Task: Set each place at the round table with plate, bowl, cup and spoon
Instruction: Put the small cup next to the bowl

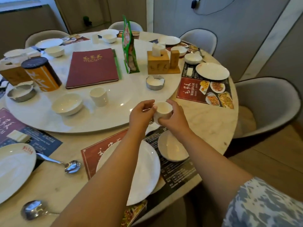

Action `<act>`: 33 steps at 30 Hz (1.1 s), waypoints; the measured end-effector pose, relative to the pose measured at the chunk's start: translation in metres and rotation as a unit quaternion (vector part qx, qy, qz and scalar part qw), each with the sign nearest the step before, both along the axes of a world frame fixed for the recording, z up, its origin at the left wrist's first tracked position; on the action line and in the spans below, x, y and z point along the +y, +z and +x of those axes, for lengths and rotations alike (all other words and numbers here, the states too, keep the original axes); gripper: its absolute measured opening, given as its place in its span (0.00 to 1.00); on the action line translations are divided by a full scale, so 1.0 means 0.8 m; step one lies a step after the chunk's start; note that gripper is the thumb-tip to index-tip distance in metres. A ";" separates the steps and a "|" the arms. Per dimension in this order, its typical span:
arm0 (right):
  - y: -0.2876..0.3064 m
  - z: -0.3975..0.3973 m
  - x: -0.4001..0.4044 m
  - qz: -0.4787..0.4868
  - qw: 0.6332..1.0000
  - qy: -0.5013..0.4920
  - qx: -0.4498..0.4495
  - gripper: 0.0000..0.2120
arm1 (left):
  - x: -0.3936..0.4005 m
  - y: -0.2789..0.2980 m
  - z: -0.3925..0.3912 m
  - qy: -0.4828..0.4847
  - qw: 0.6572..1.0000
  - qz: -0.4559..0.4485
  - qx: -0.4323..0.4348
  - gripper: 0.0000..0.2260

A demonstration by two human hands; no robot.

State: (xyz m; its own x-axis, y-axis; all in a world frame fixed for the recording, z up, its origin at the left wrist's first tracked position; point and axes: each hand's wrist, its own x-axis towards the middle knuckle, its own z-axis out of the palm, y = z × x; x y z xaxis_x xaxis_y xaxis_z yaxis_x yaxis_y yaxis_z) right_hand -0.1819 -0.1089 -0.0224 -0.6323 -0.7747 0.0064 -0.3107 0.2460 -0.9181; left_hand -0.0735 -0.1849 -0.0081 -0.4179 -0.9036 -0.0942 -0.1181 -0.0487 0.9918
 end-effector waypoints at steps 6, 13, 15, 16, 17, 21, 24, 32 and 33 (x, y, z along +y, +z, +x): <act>-0.021 -0.052 0.005 0.033 0.998 -0.026 0.052 0.34 | -0.001 -0.022 -0.055 -0.021 0.999 -0.005 -0.040 0.15; -0.040 -0.065 -0.014 0.073 0.993 -0.028 0.085 0.35 | -0.018 -0.047 -0.071 -0.020 0.998 -0.002 -0.063 0.11; -0.042 -0.067 -0.017 0.084 0.992 -0.027 0.094 0.36 | -0.022 -0.053 -0.072 -0.025 0.997 -0.002 -0.070 0.11; -0.044 -0.067 -0.018 0.087 0.991 -0.027 0.098 0.36 | -0.023 -0.056 -0.073 -0.027 0.997 -0.001 -0.073 0.11; -0.045 -0.068 -0.020 0.088 0.991 -0.026 0.100 0.36 | -0.025 -0.058 -0.073 -0.028 0.997 0.001 -0.076 0.12; -0.046 -0.068 -0.021 0.100 0.990 -0.026 0.094 0.37 | -0.028 -0.059 -0.075 -0.031 0.996 0.004 -0.080 0.12; -0.044 -0.067 -0.017 0.112 0.990 -0.023 0.089 0.38 | -0.028 -0.059 -0.075 -0.038 0.996 0.007 -0.083 0.12; -0.023 -0.016 0.022 0.100 0.985 -0.067 0.123 0.34 | -0.006 -0.038 -0.025 -0.021 0.998 0.014 -0.050 0.10; -0.020 -0.003 0.027 0.088 0.986 -0.068 0.125 0.32 | -0.001 -0.035 -0.012 -0.017 0.999 0.017 -0.047 0.10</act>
State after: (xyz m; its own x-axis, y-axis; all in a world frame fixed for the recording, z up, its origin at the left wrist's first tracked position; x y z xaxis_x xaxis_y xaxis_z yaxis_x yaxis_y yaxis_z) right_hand -0.1839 -0.0872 -0.0380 -0.7266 -0.6855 0.0473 -0.4742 0.4505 -0.7564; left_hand -0.0828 -0.1857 -0.0361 -0.4368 -0.8843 -0.1652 -0.2135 -0.0765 0.9740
